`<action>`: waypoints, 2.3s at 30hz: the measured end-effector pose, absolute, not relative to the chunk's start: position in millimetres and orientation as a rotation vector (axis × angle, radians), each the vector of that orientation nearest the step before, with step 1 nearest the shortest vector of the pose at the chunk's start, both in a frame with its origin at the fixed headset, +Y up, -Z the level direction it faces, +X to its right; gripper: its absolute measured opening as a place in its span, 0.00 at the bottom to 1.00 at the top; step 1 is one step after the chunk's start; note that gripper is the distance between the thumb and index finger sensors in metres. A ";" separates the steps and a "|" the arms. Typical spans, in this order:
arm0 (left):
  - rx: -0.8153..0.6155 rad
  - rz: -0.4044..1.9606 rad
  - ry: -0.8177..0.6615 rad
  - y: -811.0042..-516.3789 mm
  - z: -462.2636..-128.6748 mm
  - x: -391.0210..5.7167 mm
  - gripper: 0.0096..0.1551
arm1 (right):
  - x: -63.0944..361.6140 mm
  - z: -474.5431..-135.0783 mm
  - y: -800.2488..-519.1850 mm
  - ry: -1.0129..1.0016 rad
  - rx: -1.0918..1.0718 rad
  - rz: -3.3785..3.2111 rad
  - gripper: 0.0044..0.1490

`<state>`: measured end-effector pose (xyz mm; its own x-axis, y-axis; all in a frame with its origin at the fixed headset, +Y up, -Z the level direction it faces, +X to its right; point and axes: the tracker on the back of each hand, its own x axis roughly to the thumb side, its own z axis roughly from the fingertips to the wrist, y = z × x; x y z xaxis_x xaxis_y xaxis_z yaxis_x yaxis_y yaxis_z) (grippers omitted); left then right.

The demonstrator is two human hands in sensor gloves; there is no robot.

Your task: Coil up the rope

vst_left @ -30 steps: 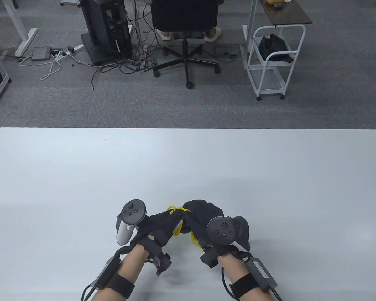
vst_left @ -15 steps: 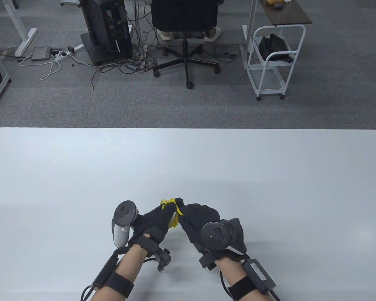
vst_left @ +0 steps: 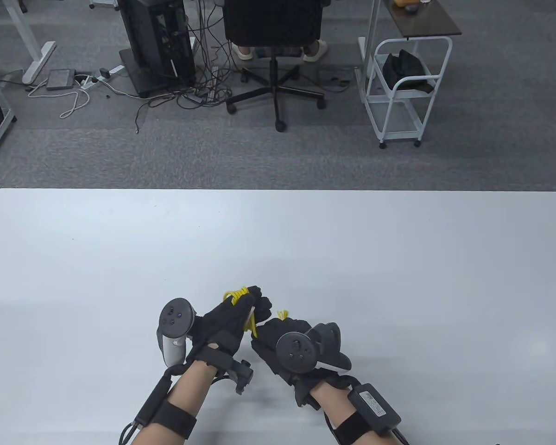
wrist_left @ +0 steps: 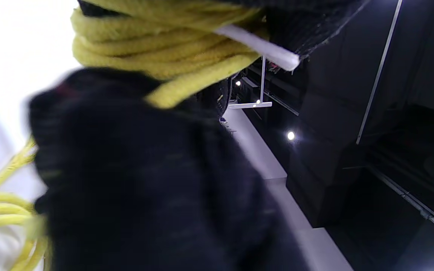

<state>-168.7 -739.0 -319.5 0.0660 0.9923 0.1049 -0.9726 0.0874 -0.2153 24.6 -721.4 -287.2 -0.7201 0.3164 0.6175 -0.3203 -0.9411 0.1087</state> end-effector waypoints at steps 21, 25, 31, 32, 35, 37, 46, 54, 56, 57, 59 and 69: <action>-0.418 1.654 -0.658 -736.7 -320.7 -140.6 0.30 | 67.6 -319.5 -746.7 0.199 0.705 2.617 0.26; -0.563 1.513 -0.715 -739.8 -319.4 -130.2 0.29 | 76.9 -322.0 -745.7 0.142 0.647 2.648 0.26; -0.661 1.281 -0.661 -750.7 -320.3 -127.9 0.30 | 84.9 -322.4 -740.3 0.021 0.583 2.631 0.25; -0.660 1.250 -0.646 -751.9 -321.1 -128.6 0.30 | 85.2 -322.1 -739.6 0.007 0.579 2.623 0.25; -0.647 1.170 -0.588 -754.8 -322.9 -132.0 0.30 | 85.0 -320.5 -737.0 -0.031 0.571 2.576 0.25; -0.644 1.143 -0.557 -756.6 -323.5 -134.6 0.30 | 83.3 -319.7 -735.9 -0.047 0.567 2.527 0.25; -0.530 1.177 -0.472 -756.7 -326.4 -145.5 0.31 | 73.3 -312.1 -731.8 -0.117 0.583 2.404 0.25; -0.401 1.209 -0.417 -752.7 -323.4 -147.1 0.31 | 70.1 -304.9 -724.5 -0.249 0.613 2.405 0.26; -0.360 1.218 -0.392 -751.7 -322.9 -149.2 0.31 | 68.4 -302.9 -722.9 -0.260 0.632 2.400 0.26; -0.333 1.234 -0.384 -751.2 -322.7 -151.4 0.31 | 66.7 -302.1 -722.6 -0.257 0.647 2.394 0.26; -0.285 1.274 -0.360 -750.6 -322.4 -155.0 0.31 | 63.4 -300.3 -722.7 -0.251 0.681 2.397 0.26; -0.143 1.269 -0.304 -747.5 -319.6 -158.9 0.31 | 53.1 -293.7 -720.8 -0.289 0.782 2.470 0.26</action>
